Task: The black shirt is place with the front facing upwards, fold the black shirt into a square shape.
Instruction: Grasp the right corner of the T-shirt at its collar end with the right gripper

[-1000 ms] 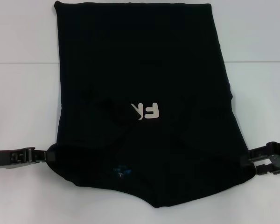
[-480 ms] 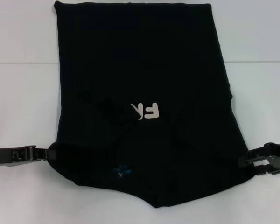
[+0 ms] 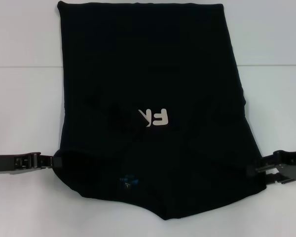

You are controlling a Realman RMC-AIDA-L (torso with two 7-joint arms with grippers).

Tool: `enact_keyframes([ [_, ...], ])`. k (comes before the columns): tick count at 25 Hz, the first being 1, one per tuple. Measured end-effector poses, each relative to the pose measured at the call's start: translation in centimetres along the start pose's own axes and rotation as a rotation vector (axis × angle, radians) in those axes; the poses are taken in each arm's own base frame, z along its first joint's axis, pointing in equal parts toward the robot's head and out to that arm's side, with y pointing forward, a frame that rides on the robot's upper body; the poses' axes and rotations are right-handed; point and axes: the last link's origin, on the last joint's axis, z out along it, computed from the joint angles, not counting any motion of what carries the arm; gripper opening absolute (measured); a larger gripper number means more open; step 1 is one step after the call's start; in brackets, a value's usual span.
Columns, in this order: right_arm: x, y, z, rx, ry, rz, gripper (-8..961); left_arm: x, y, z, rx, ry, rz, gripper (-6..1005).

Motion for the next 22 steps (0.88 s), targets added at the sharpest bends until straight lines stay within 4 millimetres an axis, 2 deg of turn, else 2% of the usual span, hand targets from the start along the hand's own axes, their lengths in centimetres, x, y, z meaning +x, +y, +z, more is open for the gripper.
enact_keyframes([
  [8, -0.3, 0.9, 0.4, -0.015, 0.007, -0.016, 721, 0.3, 0.1, 0.0, 0.002, 0.002, 0.006, 62],
  [15, -0.3, 0.7, 0.2, -0.004, 0.011, -0.020, 714, 0.3, 0.1, 0.1, 0.002, 0.002, 0.007, 61],
  [20, -0.6, 0.1, -0.5, 0.029, 0.007, -0.025, 621, 0.4, 0.1, 0.1, 0.002, 0.003, 0.009, 61],
  [22, -0.6, 0.0, -0.7, 0.046, 0.014, -0.026, 621, 0.4, 0.1, 0.1, 0.002, 0.002, 0.009, 61],
])
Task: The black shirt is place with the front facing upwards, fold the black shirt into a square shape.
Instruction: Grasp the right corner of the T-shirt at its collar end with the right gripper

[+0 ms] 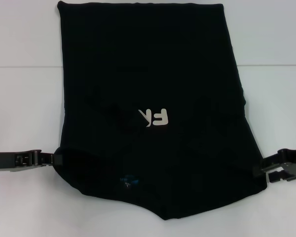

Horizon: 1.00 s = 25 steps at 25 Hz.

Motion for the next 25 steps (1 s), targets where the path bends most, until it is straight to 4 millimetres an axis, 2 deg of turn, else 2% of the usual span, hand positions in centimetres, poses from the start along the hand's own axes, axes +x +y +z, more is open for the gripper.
enact_keyframes([
  [25, 0.27, 0.37, 0.73, 0.006, 0.025, -0.019, 623, 0.29, 0.05, 0.19, -0.006, -0.004, 0.000, 61],
])
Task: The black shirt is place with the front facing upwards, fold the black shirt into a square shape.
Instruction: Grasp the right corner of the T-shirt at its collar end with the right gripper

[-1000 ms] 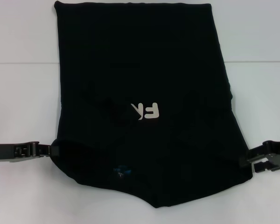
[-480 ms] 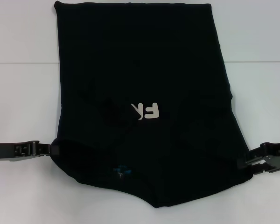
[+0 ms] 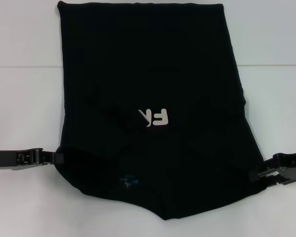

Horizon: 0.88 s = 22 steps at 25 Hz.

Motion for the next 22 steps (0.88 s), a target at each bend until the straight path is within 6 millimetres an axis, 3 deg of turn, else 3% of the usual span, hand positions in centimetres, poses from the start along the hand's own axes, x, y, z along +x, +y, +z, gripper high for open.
enact_keyframes([
  [22, -0.3, 1.4, 0.8, -0.022, 0.014, -0.026, 624, 0.2, 0.3, 0.2, -0.008, -0.004, 0.013, 61],
])
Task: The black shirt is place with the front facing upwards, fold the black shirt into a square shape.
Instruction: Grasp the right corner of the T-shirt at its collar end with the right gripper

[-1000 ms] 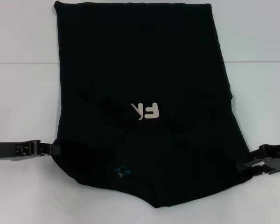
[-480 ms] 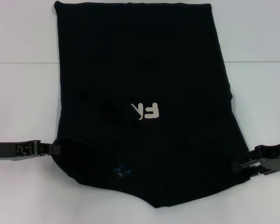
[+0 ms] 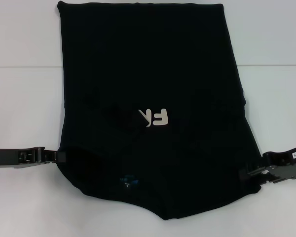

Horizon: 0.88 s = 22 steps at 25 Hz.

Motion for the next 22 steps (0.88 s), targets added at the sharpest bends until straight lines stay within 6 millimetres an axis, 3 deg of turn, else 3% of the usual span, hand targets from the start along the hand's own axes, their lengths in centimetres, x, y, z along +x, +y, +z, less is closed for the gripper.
enact_keyframes([
  [10, 0.09, -0.55, -0.42, 0.021, 0.002, -0.002, 625, 0.08, 0.05, 0.13, 0.001, -0.003, 0.005, 61],
  [22, 0.05, 0.38, 0.11, 0.008, 0.029, -0.035, 625, 0.15, 0.08, 0.14, 0.001, -0.001, 0.006, 61],
])
